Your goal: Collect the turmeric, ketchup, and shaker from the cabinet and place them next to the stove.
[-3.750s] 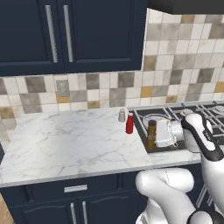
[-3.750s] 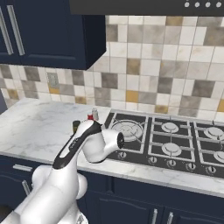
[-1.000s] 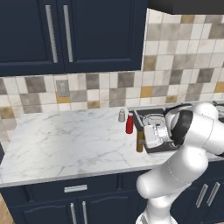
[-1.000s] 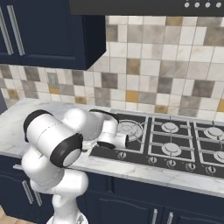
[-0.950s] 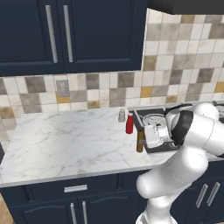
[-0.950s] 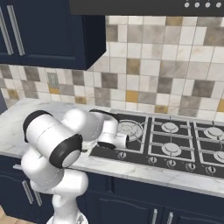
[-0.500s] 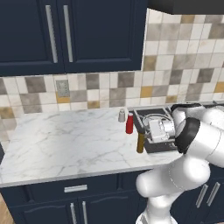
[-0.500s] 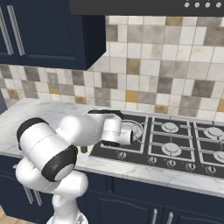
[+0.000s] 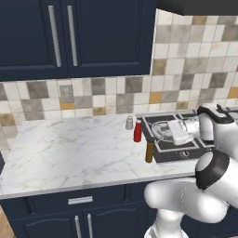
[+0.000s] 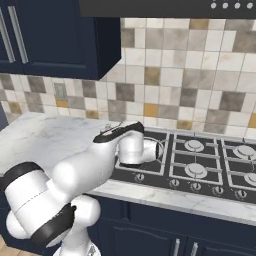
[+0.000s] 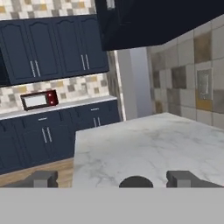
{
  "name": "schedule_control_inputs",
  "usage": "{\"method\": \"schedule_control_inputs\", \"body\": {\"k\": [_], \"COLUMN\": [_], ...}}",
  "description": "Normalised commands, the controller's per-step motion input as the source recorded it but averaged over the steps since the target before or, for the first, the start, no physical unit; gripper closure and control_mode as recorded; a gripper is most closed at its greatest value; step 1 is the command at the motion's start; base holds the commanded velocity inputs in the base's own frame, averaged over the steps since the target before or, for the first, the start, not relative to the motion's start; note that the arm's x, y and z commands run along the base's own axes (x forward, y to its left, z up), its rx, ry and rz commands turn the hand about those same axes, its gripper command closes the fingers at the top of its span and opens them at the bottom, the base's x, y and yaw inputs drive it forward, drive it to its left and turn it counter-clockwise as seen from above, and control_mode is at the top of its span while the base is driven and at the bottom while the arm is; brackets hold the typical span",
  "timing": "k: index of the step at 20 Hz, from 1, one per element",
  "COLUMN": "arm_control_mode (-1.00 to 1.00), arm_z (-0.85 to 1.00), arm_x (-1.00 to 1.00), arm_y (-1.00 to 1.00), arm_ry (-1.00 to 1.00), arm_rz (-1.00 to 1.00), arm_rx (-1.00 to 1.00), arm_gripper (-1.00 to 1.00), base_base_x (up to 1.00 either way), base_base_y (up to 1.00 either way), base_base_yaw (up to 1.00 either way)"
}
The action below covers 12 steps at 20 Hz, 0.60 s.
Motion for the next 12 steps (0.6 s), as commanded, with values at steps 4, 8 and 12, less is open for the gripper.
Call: {"method": "schedule_control_inputs", "body": {"k": [4,8,12], "arm_control_mode": [-1.00,-1.00,-1.00], "arm_z": [0.60,0.49,0.52], "arm_x": [-0.76,-0.90,-0.98], "arm_y": [0.00,0.00,0.04], "arm_ry": [0.00,0.00,0.00], "arm_rz": [-0.01,-0.01,0.00], "arm_rx": [0.00,-0.01,-0.05], "arm_gripper": [-1.00,-1.00,-1.00], "base_base_x": [0.00,0.00,0.00], "base_base_y": [0.00,0.00,0.00], "base_base_yaw": [0.00,0.00,0.00]}}
